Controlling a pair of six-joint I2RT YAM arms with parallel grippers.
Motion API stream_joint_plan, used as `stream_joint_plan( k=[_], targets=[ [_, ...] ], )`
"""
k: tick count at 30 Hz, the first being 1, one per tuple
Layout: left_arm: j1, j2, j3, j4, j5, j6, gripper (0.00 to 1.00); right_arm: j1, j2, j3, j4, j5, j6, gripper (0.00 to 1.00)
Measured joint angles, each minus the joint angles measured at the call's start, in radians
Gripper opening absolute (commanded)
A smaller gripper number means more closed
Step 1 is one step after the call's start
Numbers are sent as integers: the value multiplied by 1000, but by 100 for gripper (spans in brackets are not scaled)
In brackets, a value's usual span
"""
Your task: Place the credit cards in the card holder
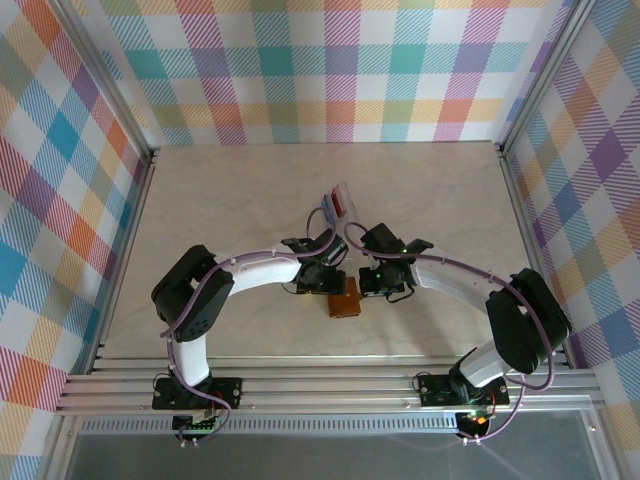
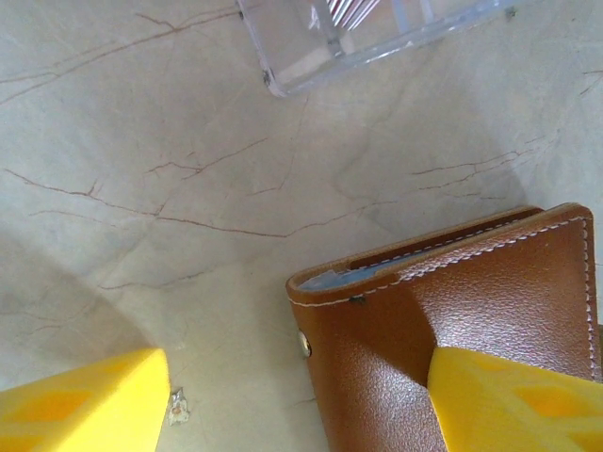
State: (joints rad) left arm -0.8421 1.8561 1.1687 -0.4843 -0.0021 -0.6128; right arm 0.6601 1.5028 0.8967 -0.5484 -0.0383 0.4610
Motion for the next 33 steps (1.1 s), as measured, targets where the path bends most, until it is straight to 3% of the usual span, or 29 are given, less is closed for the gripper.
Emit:
stream_joint_plan(
  k=[3, 20, 33],
  targets=[
    [-1, -6, -12, 14, -4, 0, 72, -12, 0, -5, 12, -23, 0, 0],
    [-2, -28, -54, 68, -7, -14, 70, -21, 51, -27, 153, -239, 13, 0],
    [-2, -35, -67, 81, -7, -23, 70, -22, 134, -1, 176, -286, 25, 0]
  ],
)
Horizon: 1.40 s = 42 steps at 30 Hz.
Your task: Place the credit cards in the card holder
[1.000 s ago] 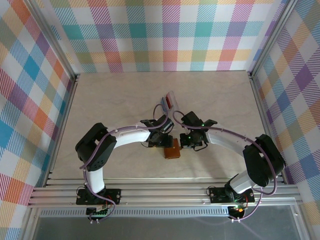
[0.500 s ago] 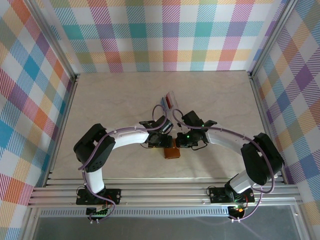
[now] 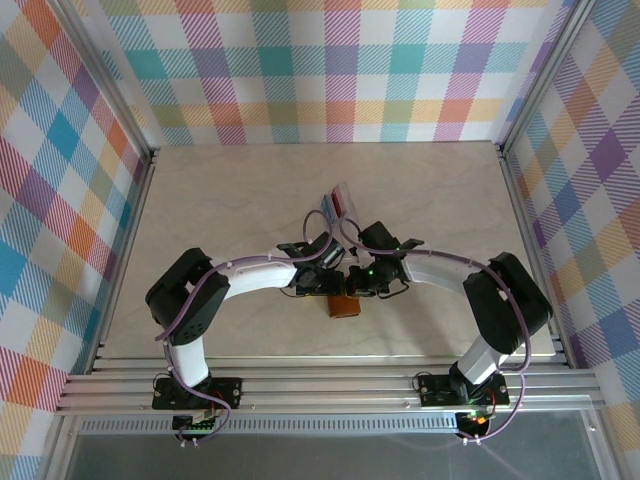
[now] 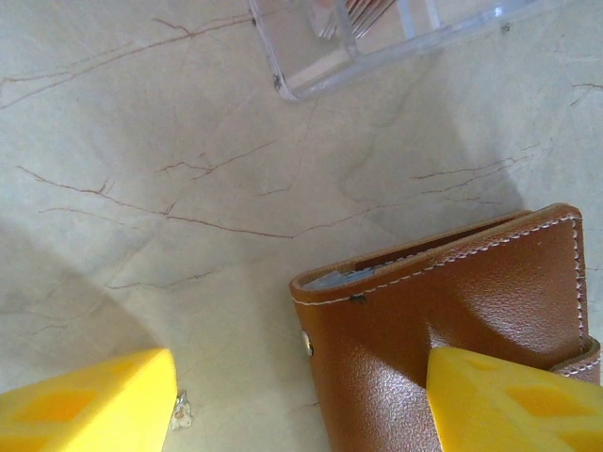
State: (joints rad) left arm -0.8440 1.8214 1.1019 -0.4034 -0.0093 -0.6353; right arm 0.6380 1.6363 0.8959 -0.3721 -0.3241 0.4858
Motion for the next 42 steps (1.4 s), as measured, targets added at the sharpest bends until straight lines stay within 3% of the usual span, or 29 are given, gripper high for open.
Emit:
stream_joint_plan(
  k=[42],
  targets=[
    [41, -76, -129, 152, 61, -37, 69, 12, 163, 171, -185, 14, 76, 0]
  ],
)
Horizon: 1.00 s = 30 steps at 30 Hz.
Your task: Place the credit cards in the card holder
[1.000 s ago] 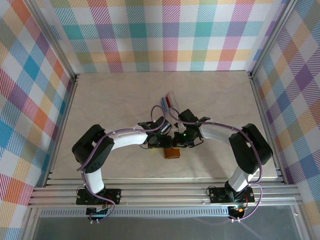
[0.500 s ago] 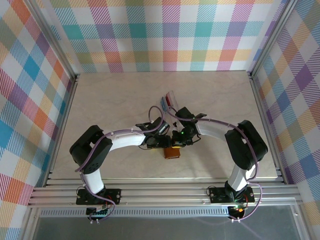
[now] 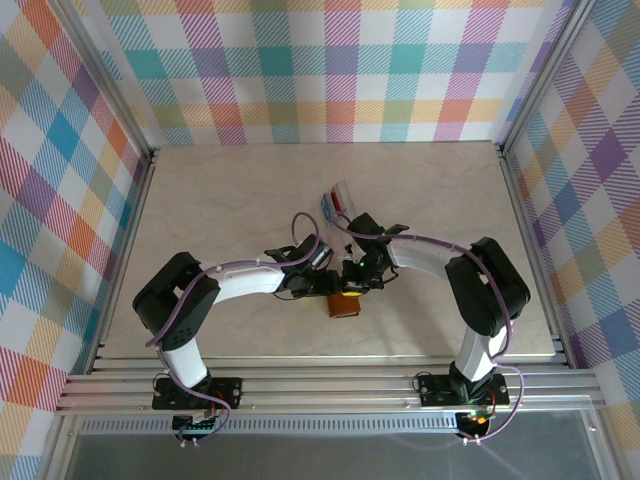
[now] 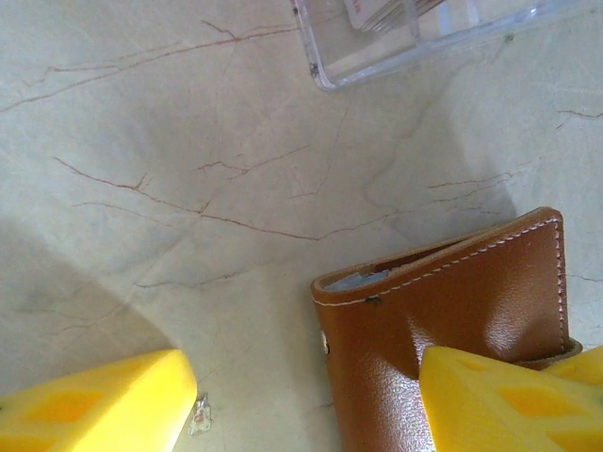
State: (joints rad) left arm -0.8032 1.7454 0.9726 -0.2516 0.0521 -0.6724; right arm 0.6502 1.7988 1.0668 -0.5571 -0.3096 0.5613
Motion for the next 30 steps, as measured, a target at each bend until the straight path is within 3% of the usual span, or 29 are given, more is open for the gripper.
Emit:
stream_joint_plan(
  k=[8, 14, 22, 24, 25, 30],
  targets=[
    [21, -62, -38, -24, 42, -9, 73, 23, -39, -17, 34, 40, 15, 2],
    [64, -195, -76, -145, 18, -5, 99, 51, -67, -20, 53, 70, 5, 32],
    [211, -500, -73, -319, -76, 18, 100, 59, -105, 55, 62, 50, -49, 67],
    [240, -557, -61, -360, -106, 29, 100, 59, -140, 72, 58, 51, -67, 84],
    [258, -579, -48, -383, -120, 35, 100, 59, -166, 79, 53, 56, -73, 99],
    [326, -640, 24, -463, -296, 37, 100, 57, -335, 88, 24, 193, -100, 100]
  ],
)
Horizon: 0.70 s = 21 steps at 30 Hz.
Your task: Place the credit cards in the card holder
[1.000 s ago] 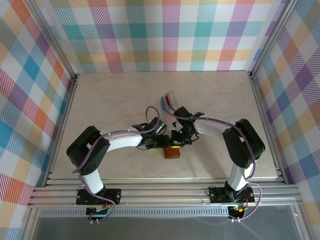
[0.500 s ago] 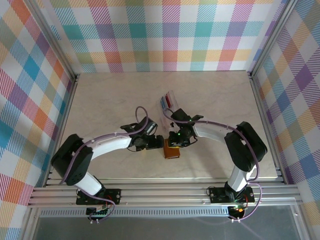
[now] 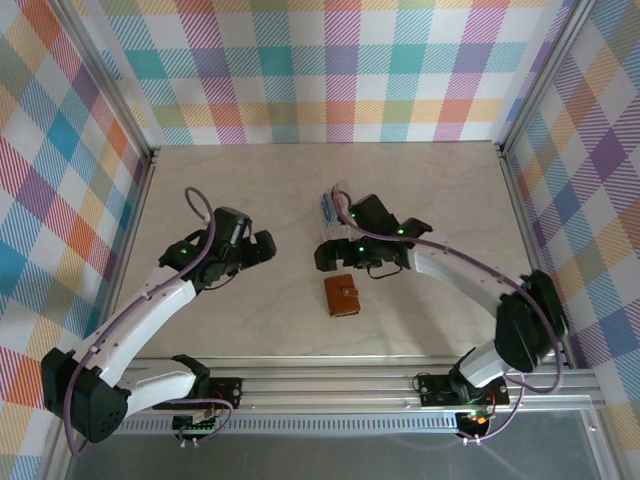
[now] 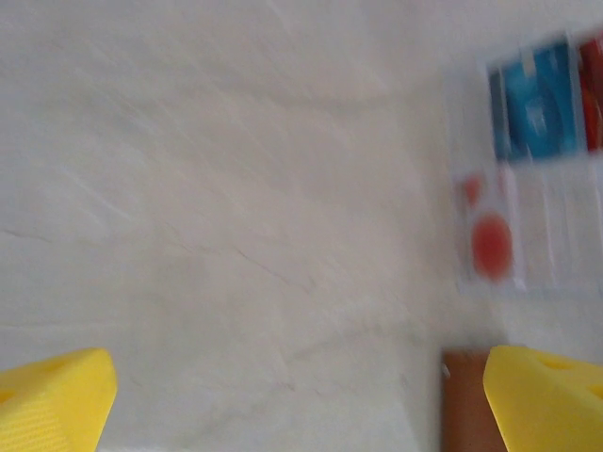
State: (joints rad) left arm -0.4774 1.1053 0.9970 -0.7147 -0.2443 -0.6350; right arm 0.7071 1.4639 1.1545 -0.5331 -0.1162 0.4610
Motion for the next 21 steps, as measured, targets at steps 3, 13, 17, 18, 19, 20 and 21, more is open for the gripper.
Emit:
stream_joint_plan(
  k=[3, 13, 17, 18, 19, 20, 21],
  targets=[
    [23, -65, -21, 35, -162, 56, 100, -37, -147, -51, 19, 144, -13, 100],
    [180, 32, -460, 667, -388, 393, 100, -383, -654, -748, 537, 546, -313, 100],
    [214, 108, -593, 938, -387, 470, 100, -552, -590, -925, 787, 496, -355, 100],
    [231, 133, -606, 990, -384, 475, 100, -582, -543, -932, 832, 481, -355, 100],
    [254, 167, -607, 1022, -379, 482, 100, -609, -469, -928, 889, 462, -355, 100],
    [272, 201, -608, 1071, -367, 500, 100, -627, -381, -908, 940, 447, -354, 100],
    [281, 222, -608, 1109, -356, 512, 100, -640, -307, -890, 987, 432, -354, 100]
  ],
)
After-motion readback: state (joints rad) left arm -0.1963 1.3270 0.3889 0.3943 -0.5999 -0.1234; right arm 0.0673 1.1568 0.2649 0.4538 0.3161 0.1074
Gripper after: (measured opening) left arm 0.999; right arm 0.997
